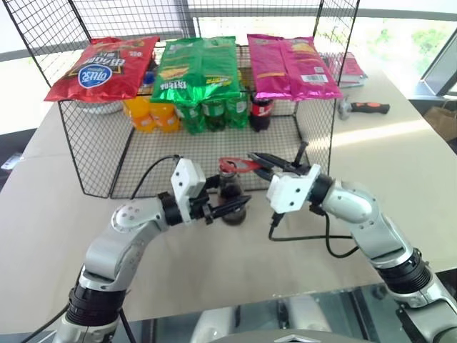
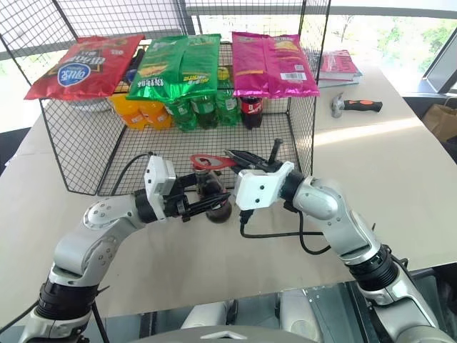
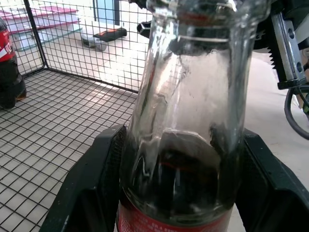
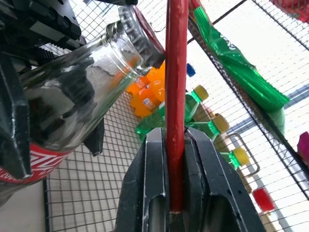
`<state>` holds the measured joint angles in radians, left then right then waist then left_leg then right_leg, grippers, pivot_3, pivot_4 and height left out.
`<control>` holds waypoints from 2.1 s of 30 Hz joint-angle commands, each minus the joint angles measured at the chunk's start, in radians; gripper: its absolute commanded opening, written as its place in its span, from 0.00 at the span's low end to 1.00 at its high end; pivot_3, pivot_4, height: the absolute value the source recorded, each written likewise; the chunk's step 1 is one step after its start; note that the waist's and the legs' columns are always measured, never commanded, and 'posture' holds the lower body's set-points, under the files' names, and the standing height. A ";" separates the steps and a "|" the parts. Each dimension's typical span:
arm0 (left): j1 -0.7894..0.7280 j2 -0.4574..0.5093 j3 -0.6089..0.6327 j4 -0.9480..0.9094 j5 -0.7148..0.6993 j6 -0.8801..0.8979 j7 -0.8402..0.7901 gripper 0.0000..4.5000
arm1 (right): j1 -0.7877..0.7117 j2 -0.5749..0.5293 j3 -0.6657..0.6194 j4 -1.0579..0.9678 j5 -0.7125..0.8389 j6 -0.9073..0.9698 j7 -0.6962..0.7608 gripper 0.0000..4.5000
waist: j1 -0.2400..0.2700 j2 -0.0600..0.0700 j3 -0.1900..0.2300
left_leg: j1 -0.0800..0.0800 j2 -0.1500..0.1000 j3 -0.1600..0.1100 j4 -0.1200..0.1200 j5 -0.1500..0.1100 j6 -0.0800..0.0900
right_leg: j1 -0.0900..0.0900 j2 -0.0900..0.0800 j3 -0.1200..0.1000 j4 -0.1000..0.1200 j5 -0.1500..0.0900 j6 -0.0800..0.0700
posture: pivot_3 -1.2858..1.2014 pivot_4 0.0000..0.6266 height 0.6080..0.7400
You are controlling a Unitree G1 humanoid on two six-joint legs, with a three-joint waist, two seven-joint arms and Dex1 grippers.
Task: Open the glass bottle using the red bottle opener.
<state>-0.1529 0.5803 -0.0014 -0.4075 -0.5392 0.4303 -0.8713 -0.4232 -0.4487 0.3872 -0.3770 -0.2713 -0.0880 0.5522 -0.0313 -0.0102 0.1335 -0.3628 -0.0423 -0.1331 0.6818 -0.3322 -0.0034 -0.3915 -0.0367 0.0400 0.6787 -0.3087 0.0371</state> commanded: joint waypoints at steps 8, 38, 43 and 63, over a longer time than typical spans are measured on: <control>-0.029 -0.015 0.001 -0.034 -0.020 0.005 0.008 0.54 | 0.069 0.072 0.035 0.000 -0.024 -0.048 -0.020 0.00 | 0.002 0.000 0.000 | 0.000 0.000 0.000 0.000 0.000 0.000 | 0.000 0.000 0.000 0.000 0.000 0.000 | 0.52 0.24 1.00; -0.115 -0.045 -0.015 -0.014 -0.017 0.068 0.020 0.54 | 0.108 0.137 0.067 0.125 -0.375 -0.145 -0.238 0.00 | 0.019 0.000 -0.001 | 0.002 -0.001 0.000 0.003 0.000 0.000 | 0.003 0.000 0.000 0.001 0.001 0.002 | 0.52 0.24 1.00; -0.129 -0.054 -0.017 -0.014 -0.021 0.081 0.028 0.54 | 0.108 0.142 0.070 0.116 -0.423 -0.141 -0.255 0.00 | 0.020 0.000 -0.001 | 0.002 -0.003 0.000 0.003 0.001 0.001 | 0.003 0.000 0.000 0.001 0.002 0.003 | 0.52 0.24 1.00; -0.139 -0.069 -0.019 -0.037 -0.020 0.118 0.040 0.54 | 0.153 0.179 0.089 0.158 -0.394 -0.163 -0.273 0.00 | 0.021 0.000 -0.001 | 0.004 -0.004 -0.001 0.003 0.002 0.002 | 0.005 -0.002 0.000 0.000 0.003 0.004 | 0.52 0.24 1.00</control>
<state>-0.2443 0.5299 -0.0113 -0.3775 -0.5342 0.5665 -0.8417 -0.2917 -0.2642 0.3956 -0.2392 -0.6650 -0.2267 0.2169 -0.0104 -0.0105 0.1322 -0.3591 -0.0466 -0.1340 0.6846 -0.3298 -0.0010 -0.3860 -0.0391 0.0403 0.6791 -0.3062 0.0415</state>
